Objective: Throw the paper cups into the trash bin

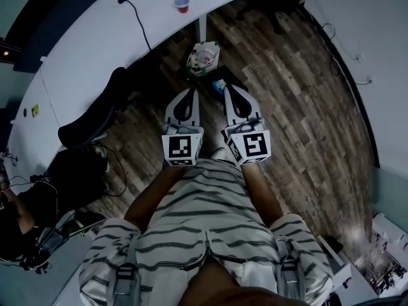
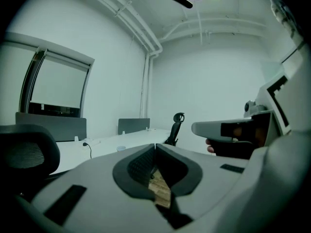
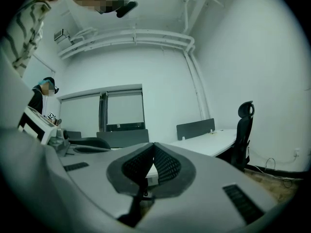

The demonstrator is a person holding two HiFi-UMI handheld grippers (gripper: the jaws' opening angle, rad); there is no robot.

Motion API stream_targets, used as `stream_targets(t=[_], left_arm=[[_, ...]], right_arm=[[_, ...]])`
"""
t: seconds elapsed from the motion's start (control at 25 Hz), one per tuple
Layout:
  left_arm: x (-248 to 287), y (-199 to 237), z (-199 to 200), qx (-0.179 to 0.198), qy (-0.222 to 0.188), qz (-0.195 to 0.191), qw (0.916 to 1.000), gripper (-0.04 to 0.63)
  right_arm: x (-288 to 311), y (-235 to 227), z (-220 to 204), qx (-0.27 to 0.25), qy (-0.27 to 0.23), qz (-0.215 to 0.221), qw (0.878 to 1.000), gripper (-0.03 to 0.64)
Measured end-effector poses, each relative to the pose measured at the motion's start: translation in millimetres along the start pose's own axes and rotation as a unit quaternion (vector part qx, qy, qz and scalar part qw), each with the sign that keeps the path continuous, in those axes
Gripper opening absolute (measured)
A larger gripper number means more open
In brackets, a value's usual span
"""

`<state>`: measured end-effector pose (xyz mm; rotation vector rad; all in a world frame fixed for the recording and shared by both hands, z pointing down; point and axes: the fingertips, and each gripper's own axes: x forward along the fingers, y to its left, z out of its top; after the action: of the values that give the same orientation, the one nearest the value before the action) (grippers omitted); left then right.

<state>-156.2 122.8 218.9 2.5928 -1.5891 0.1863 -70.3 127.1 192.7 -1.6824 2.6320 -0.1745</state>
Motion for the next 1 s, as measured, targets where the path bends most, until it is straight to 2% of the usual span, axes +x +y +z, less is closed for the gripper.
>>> stream_targets(t=[0.24, 0.52, 1.0], left_arm=[[58, 38, 24, -0.004, -0.017, -0.011, 0.9998, 0.025], [109, 81, 34, -0.005, -0.003, -0.021, 0.9998, 0.025], [170, 126, 34, -0.031, 0.002, -0.038, 0.9988, 0.025]], right_arm=[[63, -21, 17, -0.009, -0.002, -0.016, 1.0, 0.008], [121, -34, 30, -0.002, -0.004, -0.034, 0.999, 0.008], [180, -54, 40, -0.006, -0.006, -0.07, 0.997, 0.008]])
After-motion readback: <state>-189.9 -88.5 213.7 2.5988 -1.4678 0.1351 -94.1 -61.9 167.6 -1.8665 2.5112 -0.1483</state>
